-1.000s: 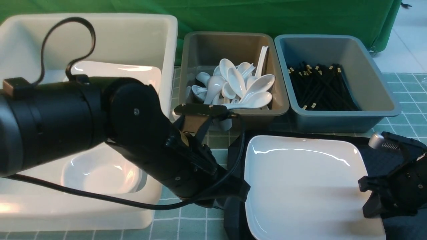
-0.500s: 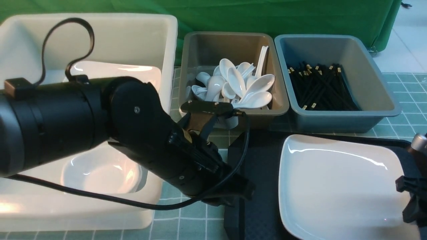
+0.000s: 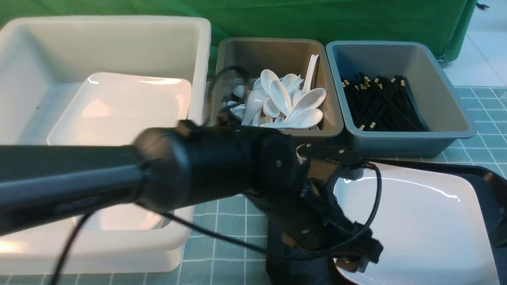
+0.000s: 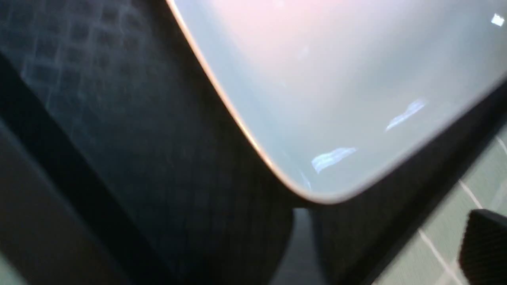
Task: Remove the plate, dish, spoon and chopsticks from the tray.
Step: Use the left arm to grab a plate from the dinner plate
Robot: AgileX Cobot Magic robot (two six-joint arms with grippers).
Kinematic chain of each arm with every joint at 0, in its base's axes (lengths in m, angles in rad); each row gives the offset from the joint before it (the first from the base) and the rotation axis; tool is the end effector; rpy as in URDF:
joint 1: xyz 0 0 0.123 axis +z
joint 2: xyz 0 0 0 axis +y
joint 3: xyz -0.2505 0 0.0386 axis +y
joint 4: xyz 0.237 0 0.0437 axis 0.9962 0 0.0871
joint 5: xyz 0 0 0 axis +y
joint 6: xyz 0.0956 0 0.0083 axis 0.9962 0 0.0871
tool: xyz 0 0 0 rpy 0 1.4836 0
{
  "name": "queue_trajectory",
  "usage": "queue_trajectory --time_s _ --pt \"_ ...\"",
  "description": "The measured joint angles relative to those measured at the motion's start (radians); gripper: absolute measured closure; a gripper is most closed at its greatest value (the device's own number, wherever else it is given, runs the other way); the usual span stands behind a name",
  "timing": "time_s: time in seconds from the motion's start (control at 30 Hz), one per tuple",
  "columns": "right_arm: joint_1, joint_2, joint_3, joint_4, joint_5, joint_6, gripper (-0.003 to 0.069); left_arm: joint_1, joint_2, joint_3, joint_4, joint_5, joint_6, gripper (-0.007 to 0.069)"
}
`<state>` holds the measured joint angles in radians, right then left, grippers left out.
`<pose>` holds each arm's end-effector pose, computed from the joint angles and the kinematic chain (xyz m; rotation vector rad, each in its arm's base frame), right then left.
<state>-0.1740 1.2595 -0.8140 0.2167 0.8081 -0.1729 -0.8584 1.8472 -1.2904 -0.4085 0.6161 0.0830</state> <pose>0.2301 -0.0253 0.2239 0.1611 2.7042 0.1548 0.2294 -0.2994 0.1845 0.8943 2.5926 -0.6602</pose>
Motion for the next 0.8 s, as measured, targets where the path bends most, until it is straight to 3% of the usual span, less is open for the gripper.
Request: queue_trajectory --time_s 0.03,0.2,0.53,0.6,0.73,0.8 --pt "0.0 -0.078 -0.002 0.002 0.007 0.005 0.0162 0.0 0.046 -0.047 0.031 0.002 -0.057 0.0056" --pt "0.0 -0.207 -0.003 0.005 0.04 0.009 0.0174 0.0 0.148 -0.124 0.115 0.019 -0.18 0.003" --pt "0.0 -0.251 -0.003 0.009 0.05 0.018 0.0174 0.001 0.233 -0.154 0.05 -0.019 -0.197 0.0151" --pt "0.0 -0.252 -0.003 0.01 0.05 0.019 0.0174 0.001 0.24 -0.157 0.041 -0.024 -0.197 0.0227" --pt "0.0 -0.252 -0.003 0.011 0.047 0.022 0.0177 0.003 0.246 -0.157 0.019 -0.041 -0.217 0.0467" --pt "0.0 -0.253 -0.003 0.012 0.045 0.022 0.0176 0.003 0.248 -0.159 0.01 -0.056 -0.217 0.0523"
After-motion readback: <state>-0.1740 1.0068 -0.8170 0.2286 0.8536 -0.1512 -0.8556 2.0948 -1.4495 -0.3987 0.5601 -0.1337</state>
